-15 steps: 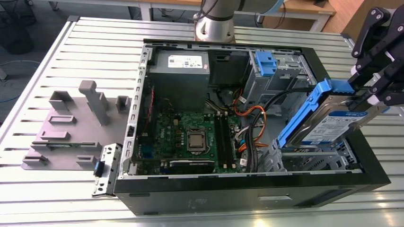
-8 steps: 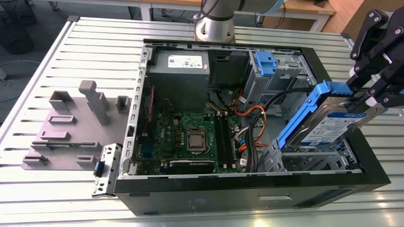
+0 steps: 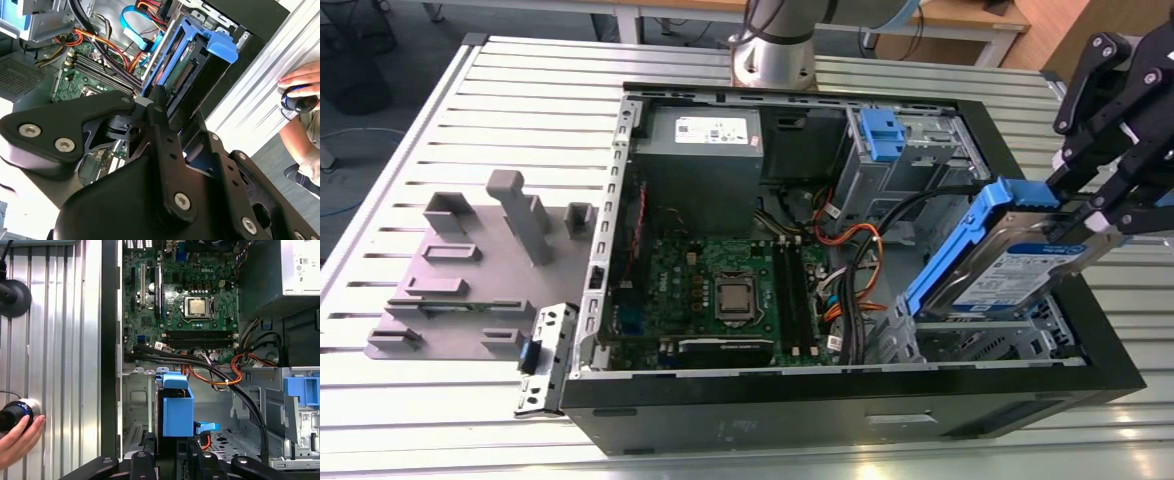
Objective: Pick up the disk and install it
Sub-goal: 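Insert the disk into the insertion slot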
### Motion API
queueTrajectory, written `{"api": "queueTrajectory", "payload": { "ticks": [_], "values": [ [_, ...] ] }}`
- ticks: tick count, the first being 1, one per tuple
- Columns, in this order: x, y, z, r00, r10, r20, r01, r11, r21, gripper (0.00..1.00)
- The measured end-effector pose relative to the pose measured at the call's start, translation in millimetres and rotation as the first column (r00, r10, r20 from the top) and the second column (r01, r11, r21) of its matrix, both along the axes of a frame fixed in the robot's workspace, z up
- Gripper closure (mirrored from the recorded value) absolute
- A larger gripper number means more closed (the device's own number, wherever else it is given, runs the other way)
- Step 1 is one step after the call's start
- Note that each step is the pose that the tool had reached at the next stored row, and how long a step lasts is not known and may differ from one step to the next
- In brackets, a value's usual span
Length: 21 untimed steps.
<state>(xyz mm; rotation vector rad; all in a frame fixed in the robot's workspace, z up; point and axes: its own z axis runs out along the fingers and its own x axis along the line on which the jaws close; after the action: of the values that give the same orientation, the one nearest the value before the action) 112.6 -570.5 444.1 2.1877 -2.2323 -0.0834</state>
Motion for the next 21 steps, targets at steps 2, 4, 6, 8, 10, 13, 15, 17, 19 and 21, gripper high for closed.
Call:
{"api": "queueTrajectory", "payload": {
  "ticks": [2, 4, 6, 8, 10, 13, 15, 17, 19, 21],
  "values": [
    [0.0, 0.0, -3.6, 1.0000, 0.000, 0.0000, 0.000, 1.0000, 0.0000, 0.65],
    [0.0, 0.0, -7.2, 1.0000, 0.001, 0.0000, -0.001, 1.0000, -0.0001, 0.65],
    [0.0, 0.0, -10.9, 1.0000, 0.001, 0.0000, -0.001, 1.0000, -0.0001, 0.65],
    [0.0, 0.0, -14.5, 1.0000, 0.001, 0.0000, -0.001, 1.0000, 0.0000, 0.65],
    [0.0, -0.1, -18.1, 1.0000, 0.002, 0.0000, -0.002, 1.0000, 0.0000, 0.65],
    [0.0, -0.2, -23.6, 1.0000, 0.002, 0.0000, -0.002, 1.0000, 0.0000, 0.65],
    [0.0, -0.2, -27.2, 1.0000, 0.002, 0.0000, -0.002, 1.0000, 0.0000, 0.65],
    [0.0, -0.3, -30.8, 1.0000, 0.003, 0.0000, -0.003, 1.0000, 0.0000, 0.65],
    [0.0, -0.4, -34.3, 1.0000, 0.003, 0.0000, -0.003, 1.0000, -0.0001, 0.65],
    [0.0, -0.5, -38.1, 1.0000, 0.004, 0.0000, -0.004, 1.0000, -0.0001, 0.65]
  ]
}}
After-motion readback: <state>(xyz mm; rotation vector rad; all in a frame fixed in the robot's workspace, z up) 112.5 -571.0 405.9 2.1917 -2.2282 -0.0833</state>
